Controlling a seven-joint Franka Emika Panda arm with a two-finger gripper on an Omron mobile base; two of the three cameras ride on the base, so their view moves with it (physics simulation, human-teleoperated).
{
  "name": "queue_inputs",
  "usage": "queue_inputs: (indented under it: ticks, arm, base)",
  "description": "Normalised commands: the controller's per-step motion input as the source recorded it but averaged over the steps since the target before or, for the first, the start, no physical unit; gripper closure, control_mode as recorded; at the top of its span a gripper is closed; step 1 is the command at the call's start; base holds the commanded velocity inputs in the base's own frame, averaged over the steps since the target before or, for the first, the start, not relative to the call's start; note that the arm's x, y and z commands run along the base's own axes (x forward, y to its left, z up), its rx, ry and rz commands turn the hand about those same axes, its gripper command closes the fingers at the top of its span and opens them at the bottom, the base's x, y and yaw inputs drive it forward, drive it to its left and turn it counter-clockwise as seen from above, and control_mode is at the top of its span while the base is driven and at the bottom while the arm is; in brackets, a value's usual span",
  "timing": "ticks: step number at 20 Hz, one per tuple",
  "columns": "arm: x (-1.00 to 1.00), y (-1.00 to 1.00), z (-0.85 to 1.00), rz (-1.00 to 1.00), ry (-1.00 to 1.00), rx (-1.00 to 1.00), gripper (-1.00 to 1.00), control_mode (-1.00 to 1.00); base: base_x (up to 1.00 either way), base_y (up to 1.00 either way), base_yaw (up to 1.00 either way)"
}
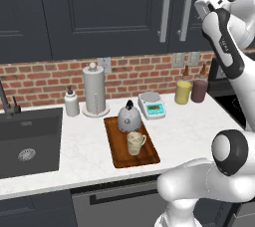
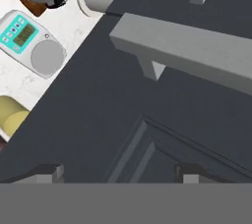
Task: Pick the kettle from the counter and place it on the tray. Then pick the mug from the cabinet and place it on the tray. Then close the cabinet doors.
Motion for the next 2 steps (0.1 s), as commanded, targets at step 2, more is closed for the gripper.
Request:
queue_inputs:
  ticks: [2]
  arm:
    - [0.33,0.00,-0.29,0.00,0.00,0.00,-1.00,-1.00]
  base:
    - [0.00,0.00,0.00]
